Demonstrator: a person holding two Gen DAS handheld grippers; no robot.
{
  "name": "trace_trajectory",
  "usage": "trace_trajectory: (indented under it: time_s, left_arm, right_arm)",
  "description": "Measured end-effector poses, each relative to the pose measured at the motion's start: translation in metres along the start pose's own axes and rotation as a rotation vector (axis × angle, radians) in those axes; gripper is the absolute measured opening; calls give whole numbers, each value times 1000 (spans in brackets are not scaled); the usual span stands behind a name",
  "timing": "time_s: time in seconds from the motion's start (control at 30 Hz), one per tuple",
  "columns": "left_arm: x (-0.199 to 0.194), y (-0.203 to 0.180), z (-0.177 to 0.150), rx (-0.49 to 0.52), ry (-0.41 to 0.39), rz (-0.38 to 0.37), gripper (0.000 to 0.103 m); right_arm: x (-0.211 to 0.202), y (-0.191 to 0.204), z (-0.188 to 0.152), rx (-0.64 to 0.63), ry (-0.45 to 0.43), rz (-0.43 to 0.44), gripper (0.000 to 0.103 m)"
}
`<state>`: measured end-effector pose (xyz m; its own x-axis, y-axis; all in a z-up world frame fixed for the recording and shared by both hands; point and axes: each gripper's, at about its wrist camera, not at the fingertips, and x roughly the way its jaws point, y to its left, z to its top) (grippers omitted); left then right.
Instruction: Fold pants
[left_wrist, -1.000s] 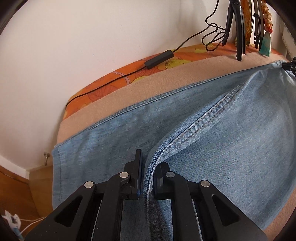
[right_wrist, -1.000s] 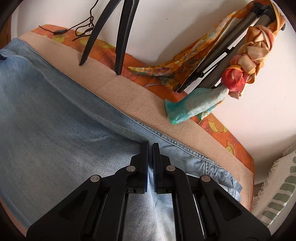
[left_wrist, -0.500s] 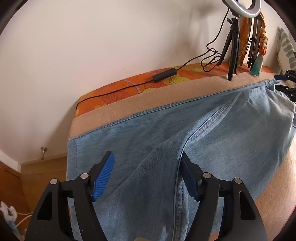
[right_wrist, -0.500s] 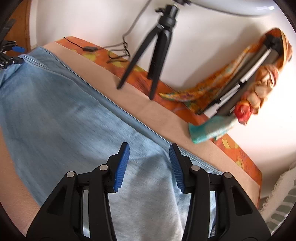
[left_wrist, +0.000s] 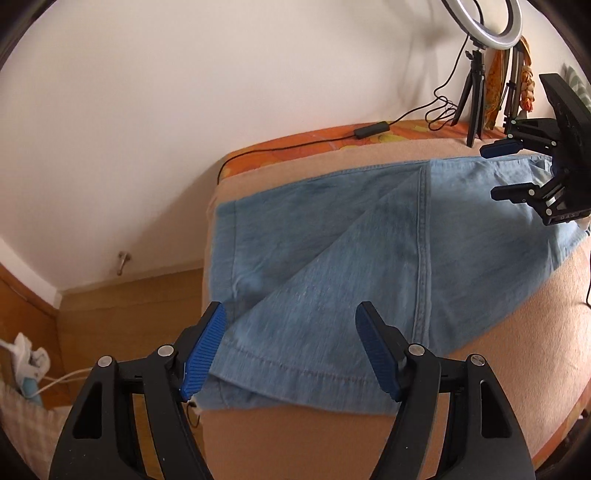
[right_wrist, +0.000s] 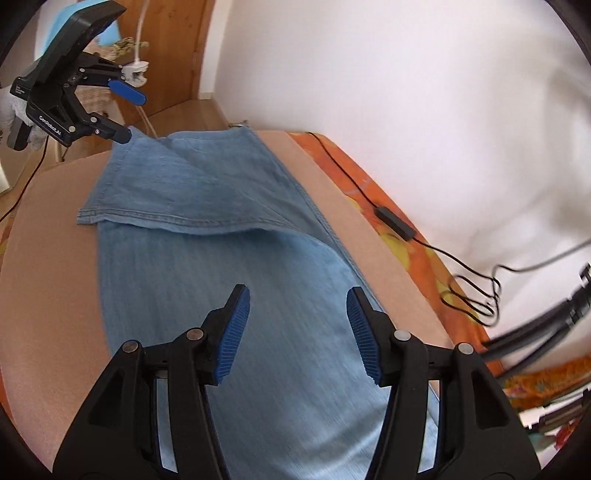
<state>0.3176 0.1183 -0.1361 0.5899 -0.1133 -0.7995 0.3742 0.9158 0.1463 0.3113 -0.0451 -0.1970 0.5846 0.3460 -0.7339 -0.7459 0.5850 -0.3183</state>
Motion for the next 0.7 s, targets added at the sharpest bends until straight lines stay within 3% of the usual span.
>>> trace_trajectory:
  time_s: [0.17,0.37,0.57,0.7]
  left_arm:
    - [-7,29,-39,-71,26,56,72]
    - [-3,40,-68,-130,50,66,67]
    - [10,44,-77,-159,55,66,58]
    - [18,51,-78,-191,49,65,50]
  right_arm:
    - [18,53,27,-125,-46,140,56]
    - [29,115,48,-255,-69,282,56]
    - [46,158,53,-345,-46,342,56]
    - [57,176,53,-384,-25,337,56]
